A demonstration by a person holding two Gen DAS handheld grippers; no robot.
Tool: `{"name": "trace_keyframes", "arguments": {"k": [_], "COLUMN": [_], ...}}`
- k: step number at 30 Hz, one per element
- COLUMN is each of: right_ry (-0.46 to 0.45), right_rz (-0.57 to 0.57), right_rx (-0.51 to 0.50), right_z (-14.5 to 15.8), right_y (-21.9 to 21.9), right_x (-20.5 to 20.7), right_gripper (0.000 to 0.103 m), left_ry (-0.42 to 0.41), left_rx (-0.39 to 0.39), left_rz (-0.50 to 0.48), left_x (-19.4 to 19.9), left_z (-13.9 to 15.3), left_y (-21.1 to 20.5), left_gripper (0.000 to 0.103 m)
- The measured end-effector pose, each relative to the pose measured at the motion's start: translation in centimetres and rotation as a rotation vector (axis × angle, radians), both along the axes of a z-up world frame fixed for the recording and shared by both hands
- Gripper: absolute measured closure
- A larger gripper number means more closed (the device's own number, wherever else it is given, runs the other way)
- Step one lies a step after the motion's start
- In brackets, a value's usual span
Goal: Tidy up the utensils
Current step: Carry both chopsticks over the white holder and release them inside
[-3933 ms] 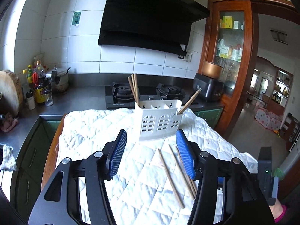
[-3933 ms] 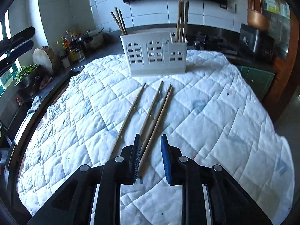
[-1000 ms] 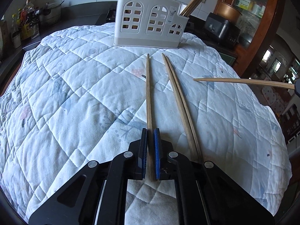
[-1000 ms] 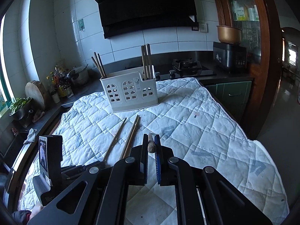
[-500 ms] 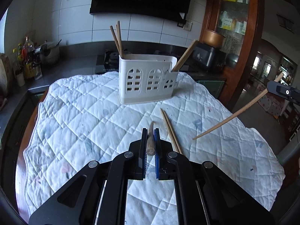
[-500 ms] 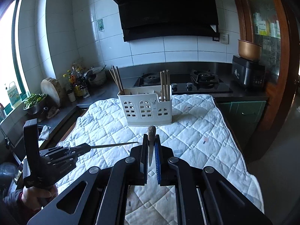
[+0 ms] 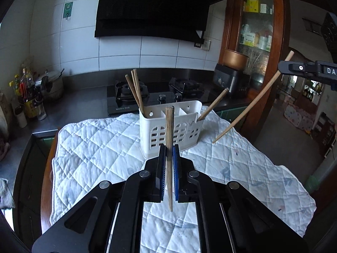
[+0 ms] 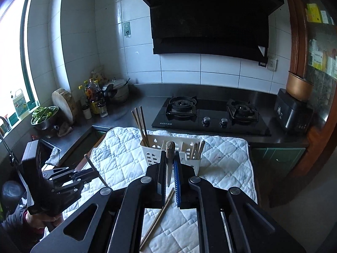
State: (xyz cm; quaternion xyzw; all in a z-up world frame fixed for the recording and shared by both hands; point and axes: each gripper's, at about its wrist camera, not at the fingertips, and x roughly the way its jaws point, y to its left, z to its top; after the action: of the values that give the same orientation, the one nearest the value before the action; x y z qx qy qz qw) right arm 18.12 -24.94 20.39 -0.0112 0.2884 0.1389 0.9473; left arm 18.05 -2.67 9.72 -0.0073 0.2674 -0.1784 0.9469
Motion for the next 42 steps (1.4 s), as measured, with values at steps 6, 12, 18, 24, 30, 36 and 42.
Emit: {"name": "trace_keyframes", "arguments": {"k": [6, 12, 18, 24, 30, 36, 42], "right_ry": [-0.034, -0.012, 0.033, 0.072, 0.107, 0.124, 0.146], "right_rz": [-0.073, -0.114, -0.13, -0.119, -0.117, -0.117, -0.116], "right_rx": [-0.054, -0.061, -0.067, -0.09, -0.113, -0.11, -0.106], "right_z": [1.6, 1.0, -1.0, -3.2, -4.9, -5.7, -6.7], "right_y": [0.4, 0.2, 0.1, 0.2, 0.1, 0.0, 0.2], "right_x": [4.6, 9.4, 12.6, 14.3, 15.2, 15.8, 16.3], "right_gripper": [0.096, 0.096, 0.096, 0.096, 0.096, 0.096, 0.096], "left_ry": [-0.07, -0.17, -0.243, -0.262, -0.205, -0.132, -0.069], "left_rx": [-0.004, -0.016, -0.046, -0.048, -0.044, -0.045, -0.045], "left_rz": [0.006, 0.03, 0.064, 0.096, 0.105, 0.118, 0.119], "left_x": [2.7, 5.4, 8.4, 11.6, 14.4, 16.6, 18.0], "left_z": [4.4, 8.9, 11.7, 11.5, 9.1, 6.4, 3.9], "left_y": [0.3, 0.0, -0.8, -2.2, -2.7, -2.3, -2.0], "left_gripper": [0.098, 0.098, 0.098, 0.098, 0.098, 0.098, 0.098]}}
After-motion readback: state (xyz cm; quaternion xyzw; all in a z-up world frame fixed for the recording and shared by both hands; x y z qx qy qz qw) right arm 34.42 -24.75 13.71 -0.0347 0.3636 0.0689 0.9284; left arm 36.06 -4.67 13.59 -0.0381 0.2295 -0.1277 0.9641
